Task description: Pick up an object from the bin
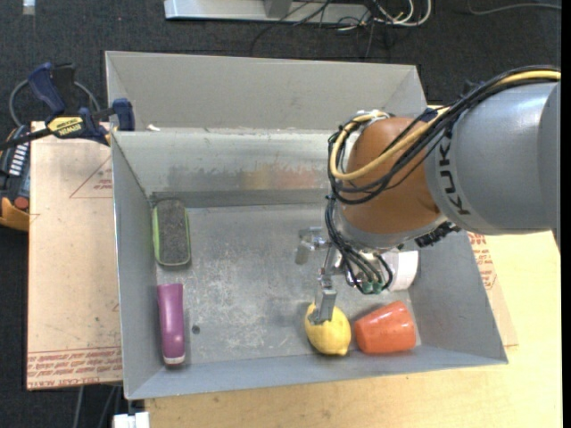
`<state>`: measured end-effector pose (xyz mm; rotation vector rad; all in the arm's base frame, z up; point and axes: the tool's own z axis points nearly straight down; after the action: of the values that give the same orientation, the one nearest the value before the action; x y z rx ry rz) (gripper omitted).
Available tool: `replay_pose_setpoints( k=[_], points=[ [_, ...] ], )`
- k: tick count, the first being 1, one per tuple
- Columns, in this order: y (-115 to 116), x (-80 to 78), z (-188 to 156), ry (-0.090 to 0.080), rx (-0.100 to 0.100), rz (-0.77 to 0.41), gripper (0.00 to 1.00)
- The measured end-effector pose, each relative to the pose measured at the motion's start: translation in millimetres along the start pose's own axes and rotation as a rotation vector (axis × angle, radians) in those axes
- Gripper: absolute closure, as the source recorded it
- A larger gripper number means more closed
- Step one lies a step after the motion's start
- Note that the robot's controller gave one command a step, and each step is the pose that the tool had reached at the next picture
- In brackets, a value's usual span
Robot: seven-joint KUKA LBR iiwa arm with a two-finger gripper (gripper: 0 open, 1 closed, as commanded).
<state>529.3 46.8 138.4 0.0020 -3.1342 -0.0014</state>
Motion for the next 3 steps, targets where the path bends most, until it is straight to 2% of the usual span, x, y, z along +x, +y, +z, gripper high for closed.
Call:
replay_pose_setpoints(
  k=[1, 2, 3],
  points=[
    [0, -1.9, -4, -0.008, 0.000, 0.002, 0.00],
    [-50, 40.3, 69, -0.010, 0.000, -0.018, 0.00],
    [-42, 40.2, 12, -0.011, -0.001, -0.030, 0.00]
  ],
)
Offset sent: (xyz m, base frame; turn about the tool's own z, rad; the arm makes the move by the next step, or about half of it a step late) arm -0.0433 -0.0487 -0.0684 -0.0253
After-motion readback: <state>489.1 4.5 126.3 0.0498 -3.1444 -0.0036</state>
